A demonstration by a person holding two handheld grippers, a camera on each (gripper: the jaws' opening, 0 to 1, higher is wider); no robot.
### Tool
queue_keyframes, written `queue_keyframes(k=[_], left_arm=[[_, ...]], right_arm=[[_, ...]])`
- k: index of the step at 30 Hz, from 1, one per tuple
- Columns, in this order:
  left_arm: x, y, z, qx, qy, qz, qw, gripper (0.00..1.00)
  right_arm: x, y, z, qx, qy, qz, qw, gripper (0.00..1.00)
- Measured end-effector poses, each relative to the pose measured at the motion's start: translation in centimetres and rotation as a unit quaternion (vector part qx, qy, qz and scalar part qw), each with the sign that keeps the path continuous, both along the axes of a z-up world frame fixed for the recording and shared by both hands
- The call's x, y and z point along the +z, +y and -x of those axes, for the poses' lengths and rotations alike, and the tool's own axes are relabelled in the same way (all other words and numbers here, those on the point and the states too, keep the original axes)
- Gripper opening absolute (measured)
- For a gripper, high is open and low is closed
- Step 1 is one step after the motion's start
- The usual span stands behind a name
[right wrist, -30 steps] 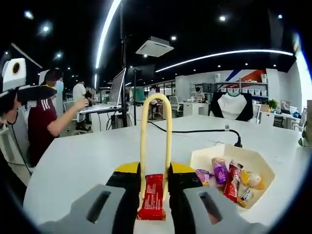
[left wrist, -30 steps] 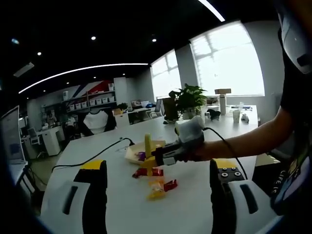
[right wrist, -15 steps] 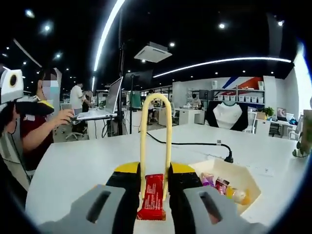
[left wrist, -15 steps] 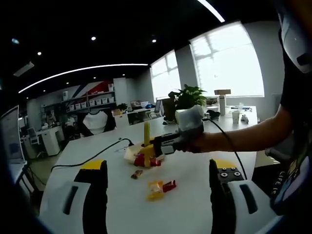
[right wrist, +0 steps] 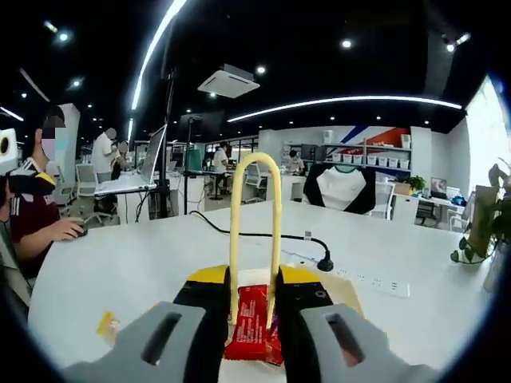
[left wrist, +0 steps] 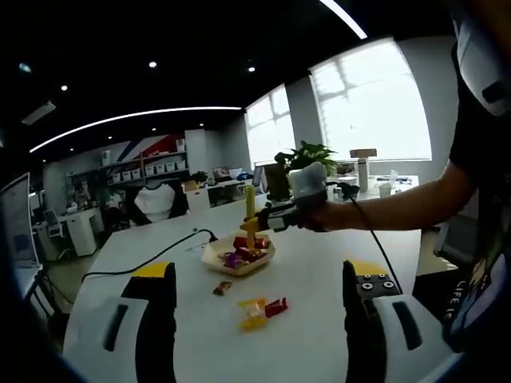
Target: Place the target food into the container with the food tongs after gripping and lifting it, then release it inside without dropping or visibly crushing the food.
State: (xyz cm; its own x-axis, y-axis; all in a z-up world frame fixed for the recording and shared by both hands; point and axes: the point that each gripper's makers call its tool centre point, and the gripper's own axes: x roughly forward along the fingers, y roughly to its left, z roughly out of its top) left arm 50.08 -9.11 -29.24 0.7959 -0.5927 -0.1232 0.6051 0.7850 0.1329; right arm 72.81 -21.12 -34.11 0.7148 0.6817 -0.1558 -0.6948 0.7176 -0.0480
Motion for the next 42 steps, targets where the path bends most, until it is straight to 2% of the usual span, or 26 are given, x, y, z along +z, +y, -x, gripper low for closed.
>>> queue_keyframes(k=[5,6,8,10,13,18,21,24,34,35,36,37,38,40,42], left_arm=[[0.0,0.0,0.1,0.001,0.0,0.0,1.0,0.91],[0.1,0.0,0.1,0.002,0.0,0.0,1.0,0.91],[0.1,0.1,0.1,0.002,0.0,-0.001,1.0,0.91],[0.1,0.2,0.1,0.003,-0.001,-0.002,1.0,0.91],[0.1,0.3,0.1,0.005,0.0,-0.002,1.0,0.91],[0.1,0.4,0.1,0.006,0.0,-0.003,1.0,0.91],[0.2,0.5,0.1,0.007,0.001,-0.002,1.0,0.91],[0.3,0.6,0.1,0.008,0.0,-0.001,1.0,0.91],[0.1,1.1,0.2,0.013,0.002,-0.003,0.9999,0.91],[0.0,1.2,0.2,0.014,0.003,-0.003,0.9999,0.91],[0.0,1.2,0.2,0.014,0.004,-0.003,0.9999,0.91],[0.0,1.2,0.2,0.014,0.004,-0.003,0.9999,0.91],[0.0,1.1,0.2,0.014,0.004,-0.003,0.9999,0.91],[0.1,1.1,0.2,0.013,0.003,-0.004,0.9999,0.91],[0.2,1.0,0.2,0.012,0.001,-0.003,0.9999,0.91]], right_arm=[[-0.2,-2.2,-1.5,-0.035,0.002,-0.002,0.9994,0.17],[-0.2,-2.8,-2.0,-0.053,0.007,-0.018,0.9984,0.17],[-0.4,-3.7,-2.6,-0.064,0.023,-0.032,0.9972,0.17],[-0.6,-4.2,-3.0,-0.07,0.016,-0.015,0.9973,0.17],[-1.0,-4.5,-3.4,-0.077,0.021,-0.012,0.9968,0.17],[-1.5,-4.6,-4.1,-0.08,0.025,-0.005,0.9965,0.17],[-1.5,-4.2,-4.3,-0.077,0.029,-0.021,0.9964,0.17],[-2.2,-3.9,-4.6,-0.077,0.031,-0.004,0.9965,0.17],[-2.6,-3.6,-4.6,-0.075,0.036,0.003,0.9966,0.19],[-2.3,-2.5,-4.1,-0.035,0.028,-0.012,0.9989,0.21],[-2.3,-2.2,-3.9,-0.03,0.03,-0.013,0.999,0.22],[-2.4,-2.8,-4.2,-0.052,0.021,0.003,0.9984,0.22],[-2.6,-3.1,-4.3,-0.055,0.018,0.026,0.998,0.22],[-2.5,-2.8,-4.1,-0.053,0.029,0.009,0.9982,0.22],[-2.2,-2.9,-4.1,-0.052,0.026,0.006,0.9983,0.22]])
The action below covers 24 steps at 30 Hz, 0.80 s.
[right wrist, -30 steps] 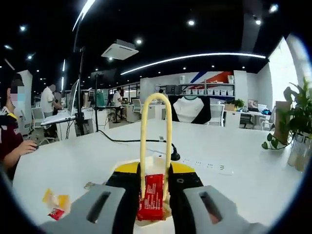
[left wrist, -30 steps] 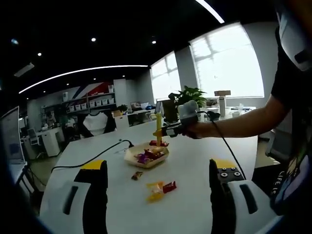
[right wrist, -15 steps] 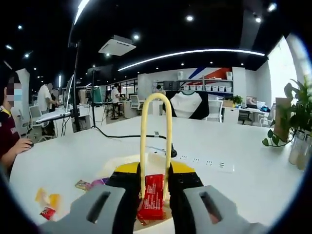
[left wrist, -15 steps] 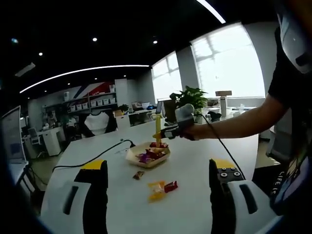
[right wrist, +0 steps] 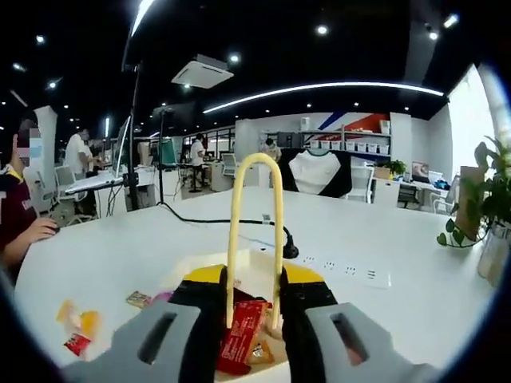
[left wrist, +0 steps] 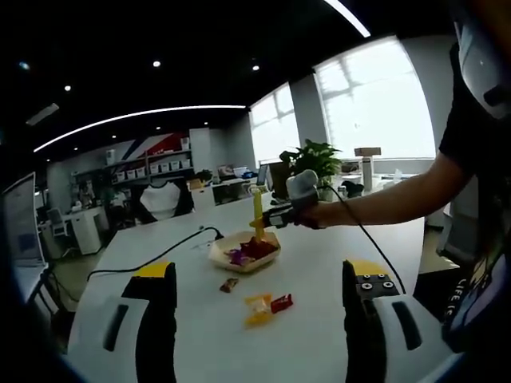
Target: Place the target food into the container with the food tongs after gripping and lifting it, then release it inside without dropping or visibly crushing the food.
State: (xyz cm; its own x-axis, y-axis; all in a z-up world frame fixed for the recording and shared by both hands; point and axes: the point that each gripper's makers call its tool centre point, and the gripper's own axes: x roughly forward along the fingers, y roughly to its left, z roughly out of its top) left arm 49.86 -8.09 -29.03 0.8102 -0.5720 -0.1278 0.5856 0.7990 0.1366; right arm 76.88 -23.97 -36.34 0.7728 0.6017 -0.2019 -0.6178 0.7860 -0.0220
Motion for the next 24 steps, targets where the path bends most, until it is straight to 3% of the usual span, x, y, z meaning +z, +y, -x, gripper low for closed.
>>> queue_keyframes(k=[7,9,15,24], left_arm=[[0.1,-0.2,-0.1,-0.002,0.0,-0.003,1.0,0.91],[0.2,-0.4,-0.1,-0.004,-0.002,-0.001,1.0,0.91],[0.2,-0.7,-0.1,-0.007,-0.002,-0.001,1.0,0.91],[0.2,-1.1,0.2,-0.015,-0.003,-0.001,0.9999,0.91]], right_arm=[[0.7,-0.3,0.4,-0.001,-0.005,-0.006,1.0,0.22],[0.9,-0.1,0.9,0.002,0.003,-0.015,0.9999,0.22],[1.0,0.2,2.2,0.012,-0.009,-0.002,0.9999,0.23],[2.2,0.7,3.9,0.035,-0.014,-0.011,0.9992,0.23]])
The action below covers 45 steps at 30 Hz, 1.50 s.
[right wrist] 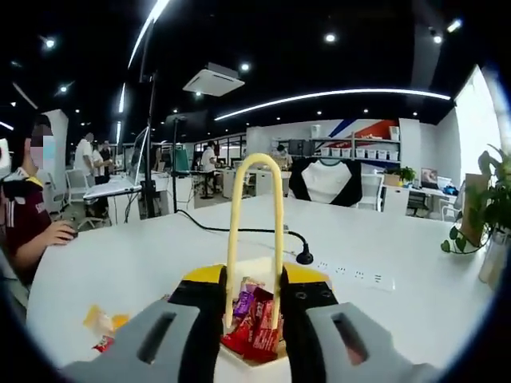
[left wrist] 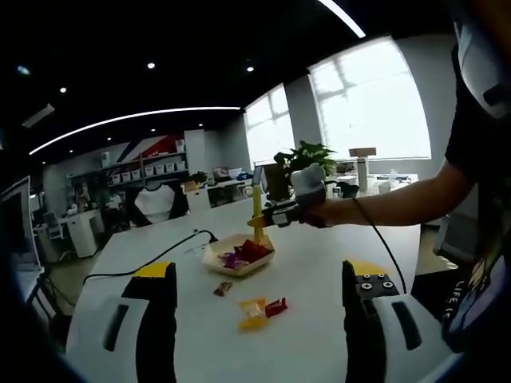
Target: Place the target food into the container with the food tongs after gripping and lifting it, then release it inside without dropping or visibly crushing the food.
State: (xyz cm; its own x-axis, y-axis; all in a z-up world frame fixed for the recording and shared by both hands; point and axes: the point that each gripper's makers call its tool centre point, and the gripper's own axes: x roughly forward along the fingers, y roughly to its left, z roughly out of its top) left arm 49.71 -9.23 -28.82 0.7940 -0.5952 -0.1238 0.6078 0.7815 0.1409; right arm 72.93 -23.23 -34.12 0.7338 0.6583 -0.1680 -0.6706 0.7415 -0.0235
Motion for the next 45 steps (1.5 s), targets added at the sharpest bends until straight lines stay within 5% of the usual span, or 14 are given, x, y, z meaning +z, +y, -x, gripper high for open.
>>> queue_keyframes(k=[17,38,45], left_arm=[[0.1,-1.1,0.2,-0.011,-0.002,0.007,0.9999,0.9],[-0.3,-1.8,0.2,-0.019,-0.001,0.011,0.9998,0.9],[-0.3,-2.0,-0.1,-0.02,-0.004,0.009,0.9997,0.9]], right_arm=[[1.3,1.4,3.3,0.034,-0.019,-0.018,0.9991,0.23],[-1.2,5.6,9.8,0.091,0.011,-0.051,0.9944,0.24],[-3.2,7.6,12.1,0.113,0.021,-0.033,0.9928,0.24]])
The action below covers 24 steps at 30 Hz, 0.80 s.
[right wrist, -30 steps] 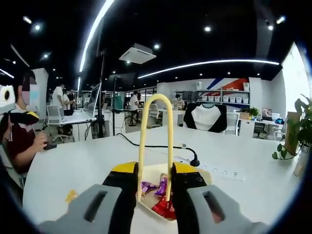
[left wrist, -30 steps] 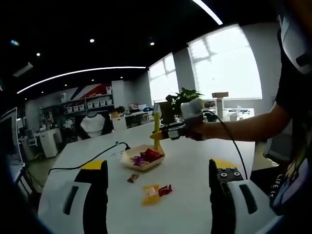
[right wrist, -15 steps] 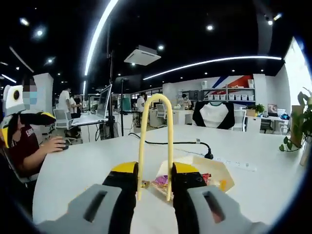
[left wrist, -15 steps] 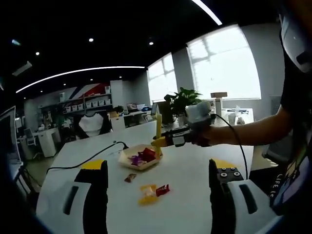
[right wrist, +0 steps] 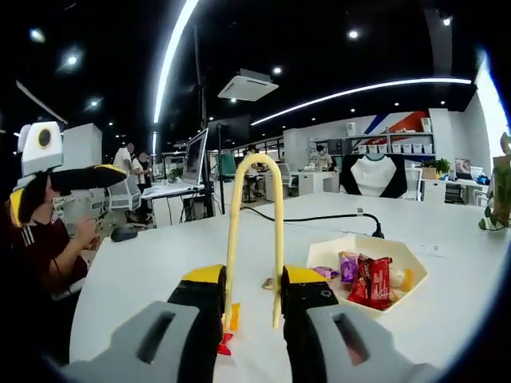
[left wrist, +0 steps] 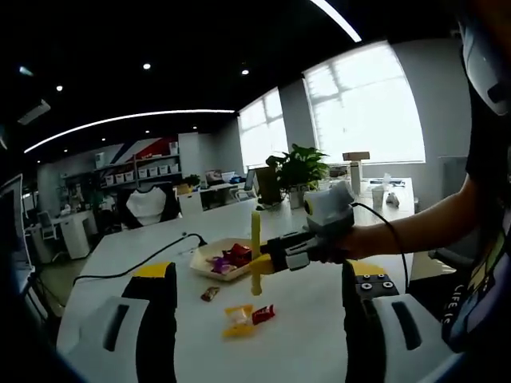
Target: Place the target food into the container with the food tongs after gripping and lifting it, then release it inside without dropping or visibly crushing the food.
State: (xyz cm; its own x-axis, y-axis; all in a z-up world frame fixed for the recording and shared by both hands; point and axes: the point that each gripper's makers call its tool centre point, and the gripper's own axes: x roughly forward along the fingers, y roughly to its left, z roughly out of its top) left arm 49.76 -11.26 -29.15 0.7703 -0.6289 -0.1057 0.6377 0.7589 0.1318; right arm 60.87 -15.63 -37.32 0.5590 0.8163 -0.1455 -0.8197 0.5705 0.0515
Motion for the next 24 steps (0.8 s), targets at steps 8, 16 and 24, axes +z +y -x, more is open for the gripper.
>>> queue_keyframes(k=[8,16,24], left_arm=[[0.0,-0.1,-0.4,-0.001,0.001,-0.001,1.0,0.9],[0.1,-0.5,-0.8,-0.008,0.004,-0.004,1.0,0.9],[0.3,-0.8,-1.2,-0.01,0.004,-0.005,0.9999,0.9]], right_arm=[[-1.4,1.1,1.2,0.014,0.017,0.005,0.9998,0.24],[-3.1,1.2,1.6,0.019,0.024,0.02,0.9993,0.24],[-3.8,0.9,1.2,0.012,0.033,0.016,0.9993,0.24]])
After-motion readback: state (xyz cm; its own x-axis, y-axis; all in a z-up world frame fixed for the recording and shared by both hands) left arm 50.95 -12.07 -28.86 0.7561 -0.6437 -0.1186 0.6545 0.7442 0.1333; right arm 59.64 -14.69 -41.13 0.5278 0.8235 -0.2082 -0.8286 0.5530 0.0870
